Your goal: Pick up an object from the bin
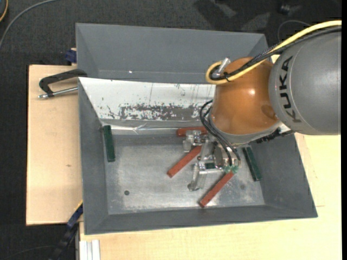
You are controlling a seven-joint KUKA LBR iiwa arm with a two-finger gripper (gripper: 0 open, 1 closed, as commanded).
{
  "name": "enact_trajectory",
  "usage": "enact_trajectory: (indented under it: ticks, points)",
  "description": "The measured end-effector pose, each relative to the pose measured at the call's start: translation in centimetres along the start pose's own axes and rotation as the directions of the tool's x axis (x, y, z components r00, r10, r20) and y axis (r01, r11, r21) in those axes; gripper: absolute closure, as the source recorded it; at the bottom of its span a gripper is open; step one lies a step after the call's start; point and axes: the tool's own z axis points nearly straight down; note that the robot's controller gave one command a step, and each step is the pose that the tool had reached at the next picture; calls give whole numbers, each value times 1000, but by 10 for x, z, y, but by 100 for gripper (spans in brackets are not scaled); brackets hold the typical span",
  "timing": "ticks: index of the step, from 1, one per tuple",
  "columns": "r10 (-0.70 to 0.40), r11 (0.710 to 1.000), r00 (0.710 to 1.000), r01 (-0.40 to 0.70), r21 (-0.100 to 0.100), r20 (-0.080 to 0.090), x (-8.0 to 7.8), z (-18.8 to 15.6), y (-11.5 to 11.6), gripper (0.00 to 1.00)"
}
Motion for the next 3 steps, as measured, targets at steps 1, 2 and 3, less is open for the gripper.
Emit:
enact_trajectory:
  ticks: [1, 2, 3]
  points:
    - [114, 993, 993, -114, 1, 1, -50, 110, -67, 0]
    - [110, 994, 994, -110, 0, 4, -51, 105, -64, 100]
    - [80, 997, 997, -80, 1, 16, -43, -77, -86, 100]
